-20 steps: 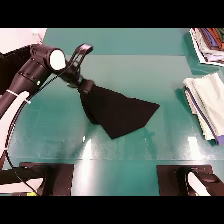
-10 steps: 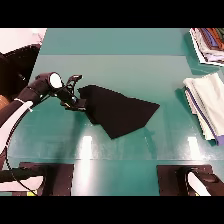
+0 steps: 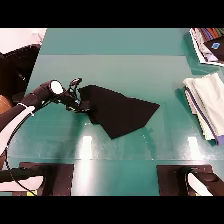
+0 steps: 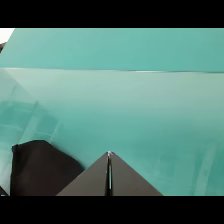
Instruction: Fold the shirts.
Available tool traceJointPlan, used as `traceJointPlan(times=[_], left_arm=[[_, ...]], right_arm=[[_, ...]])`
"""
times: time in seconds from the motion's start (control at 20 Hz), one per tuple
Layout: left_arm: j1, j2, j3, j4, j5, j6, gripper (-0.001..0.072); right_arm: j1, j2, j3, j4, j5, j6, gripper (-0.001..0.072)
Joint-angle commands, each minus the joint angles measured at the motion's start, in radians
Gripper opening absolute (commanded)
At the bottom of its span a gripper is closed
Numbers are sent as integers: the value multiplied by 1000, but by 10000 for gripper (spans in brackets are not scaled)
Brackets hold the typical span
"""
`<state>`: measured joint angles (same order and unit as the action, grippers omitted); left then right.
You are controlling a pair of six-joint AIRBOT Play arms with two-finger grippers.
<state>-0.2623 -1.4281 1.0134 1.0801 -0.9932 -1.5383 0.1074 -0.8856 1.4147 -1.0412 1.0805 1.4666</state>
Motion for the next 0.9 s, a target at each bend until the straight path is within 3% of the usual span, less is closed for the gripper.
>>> traceJointPlan(times=[0.0, 0.2, 0.3, 0.35, 0.4, 0.45, 0.65, 0.85], left_arm=[[5, 5, 6, 29, 19, 9, 26], [51, 89, 60, 219, 19, -10, 26], [67, 118, 71, 240, 15, -6, 26], [67, 121, 69, 248, 14, -5, 27], [67, 121, 68, 247, 12, -6, 27], [67, 121, 68, 247, 14, -6, 26], [67, 121, 68, 249, 15, -6, 27], [67, 121, 68, 275, 15, 10, 27]], right_arm=[[-11, 0, 0, -6, 59, 0, 18], [-119, 0, -104, -7, 291, 0, 18], [-171, -1, -253, -6, 318, 0, 19], [-186, -1, -336, -6, 296, 0, 55], [-190, -10, -427, 2, 267, 0, 301], [-188, -31, -505, 6, 249, 0, 469], [-68, -184, -715, 114, 77, -2, 465], [105, -351, -688, 134, -144, -1, 462]])
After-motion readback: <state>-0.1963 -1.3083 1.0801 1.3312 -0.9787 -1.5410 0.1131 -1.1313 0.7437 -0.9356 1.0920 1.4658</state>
